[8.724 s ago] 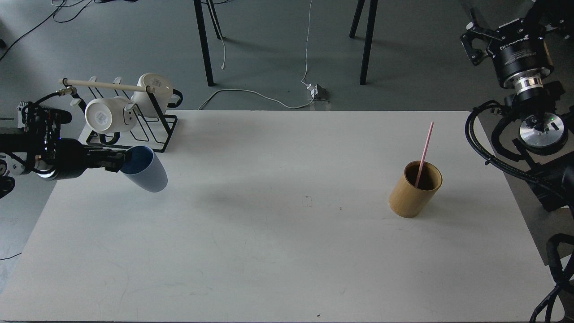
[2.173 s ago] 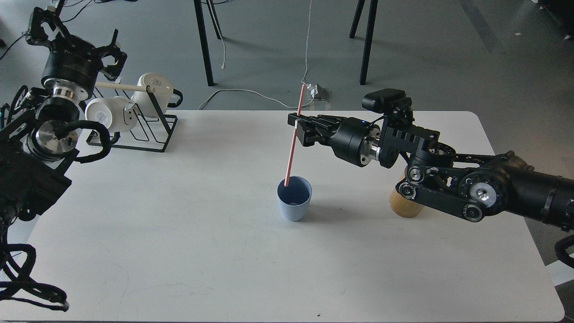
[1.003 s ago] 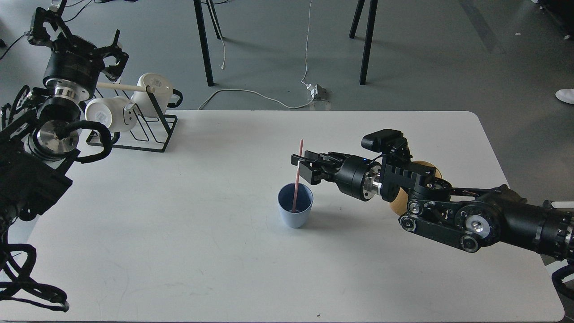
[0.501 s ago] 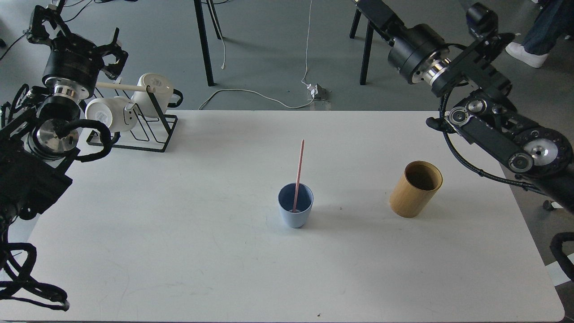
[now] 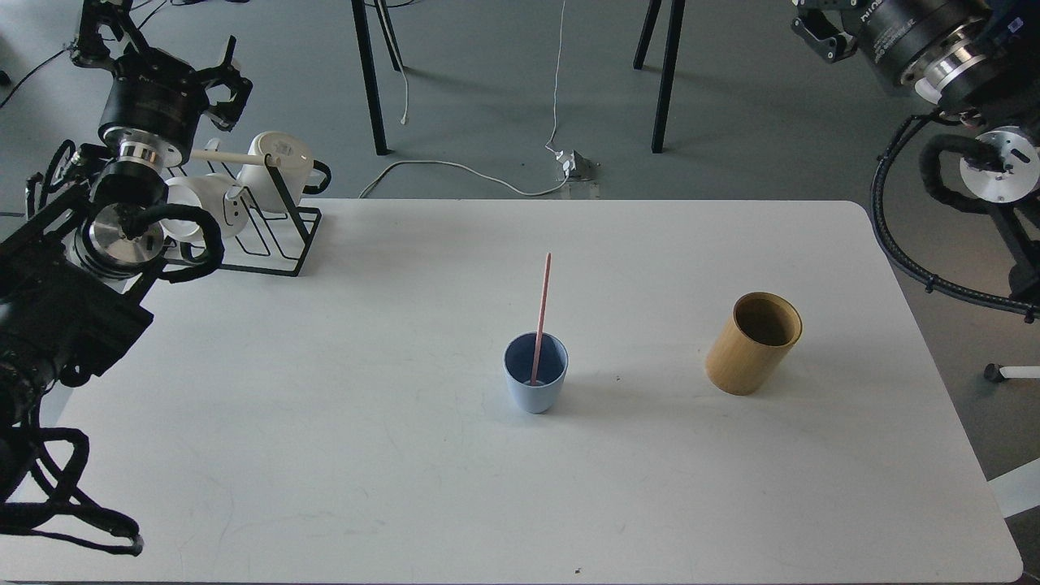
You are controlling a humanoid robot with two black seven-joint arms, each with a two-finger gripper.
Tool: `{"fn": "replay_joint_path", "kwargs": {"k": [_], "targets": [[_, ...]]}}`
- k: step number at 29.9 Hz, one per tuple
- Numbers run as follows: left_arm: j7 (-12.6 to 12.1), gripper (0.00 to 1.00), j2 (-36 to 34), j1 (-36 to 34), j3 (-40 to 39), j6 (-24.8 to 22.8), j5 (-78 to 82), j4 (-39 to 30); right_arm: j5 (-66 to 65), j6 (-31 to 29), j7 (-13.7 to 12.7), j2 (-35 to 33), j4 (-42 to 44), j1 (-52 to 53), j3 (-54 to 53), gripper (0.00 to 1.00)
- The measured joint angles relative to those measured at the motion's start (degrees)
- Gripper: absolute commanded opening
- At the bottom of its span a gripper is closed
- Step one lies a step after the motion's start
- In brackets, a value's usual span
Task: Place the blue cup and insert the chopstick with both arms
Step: 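Release the straw and retract the right arm to rest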
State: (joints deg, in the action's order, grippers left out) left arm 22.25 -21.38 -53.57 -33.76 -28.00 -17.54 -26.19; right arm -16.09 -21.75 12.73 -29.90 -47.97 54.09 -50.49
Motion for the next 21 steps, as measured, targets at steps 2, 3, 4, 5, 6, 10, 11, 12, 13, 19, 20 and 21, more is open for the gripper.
{"fn": "replay_joint_path", "kwargs": {"k": [2, 3, 4, 5, 6, 10, 11, 12, 13, 19, 20, 21], "targets": [[0.0, 1.0, 0.1, 0.0, 0.0, 0.0, 0.0, 0.0, 6.0, -2.5, -0.1, 0.6, 4.4, -0.2, -0.1, 1.0], [0.0, 1.0, 0.2, 0.0, 0.0, 0.0, 0.0, 0.0, 8.7, -3.7, -0.2, 1.0, 6.2, -0.3, -0.1, 1.0], [0.0, 1.0, 0.2, -0.1, 0.0, 0.0, 0.0, 0.0, 11.2, -4.7, -0.4, 1.4, 7.8, -0.4, -0.1, 1.0], [0.0, 1.0, 0.2, -0.1, 0.0, 0.0, 0.0, 0.0, 13.4, -5.3, -0.8, 1.7, 9.0, -0.6, -0.1, 1.0], [-0.1, 1.0, 0.2, -0.1, 0.0, 0.0, 0.0, 0.0, 16.0, -5.8, -1.2, 2.0, 10.3, -1.1, -0.1, 1.0], [-0.1, 1.0, 0.2, -0.1, 0.0, 0.0, -0.1, 0.0, 24.4, -6.2, -3.0, 3.3, 14.2, -3.4, 0.0, 1.0], [-0.1, 1.0, 0.2, -0.1, 0.0, 0.0, -0.1, 0.0, 25.7, -6.2, -3.1, 4.1, 15.0, -4.0, 0.0, 1.0], [-0.1, 1.0, 0.2, 0.0, 0.0, 0.0, -0.1, 0.0, 26.4, -6.2, -3.2, 4.7, 15.5, -4.5, -0.1, 1.0], [0.0, 1.0, 0.2, 0.1, 0.0, 0.0, -0.1, 0.0, 26.9, -6.2, -3.3, 5.2, 16.0, -5.0, -0.1, 1.0], [0.1, 1.0, 0.8, 0.5, -0.1, 0.0, -0.2, 0.0, 27.5, -6.2, -3.2, 6.7, 16.7, -6.8, -0.3, 1.0], [0.1, 1.0, 0.8, 0.6, -0.1, 0.0, -0.2, 0.0, 27.5, -6.2, -3.1, 7.1, 16.7, -6.9, -0.3, 1.0], [0.1, 1.0, 0.9, 0.7, -0.1, 0.0, -0.2, 0.0, 27.5, -6.2, -3.1, 7.3, 16.7, -6.9, -0.3, 1.0]]}}
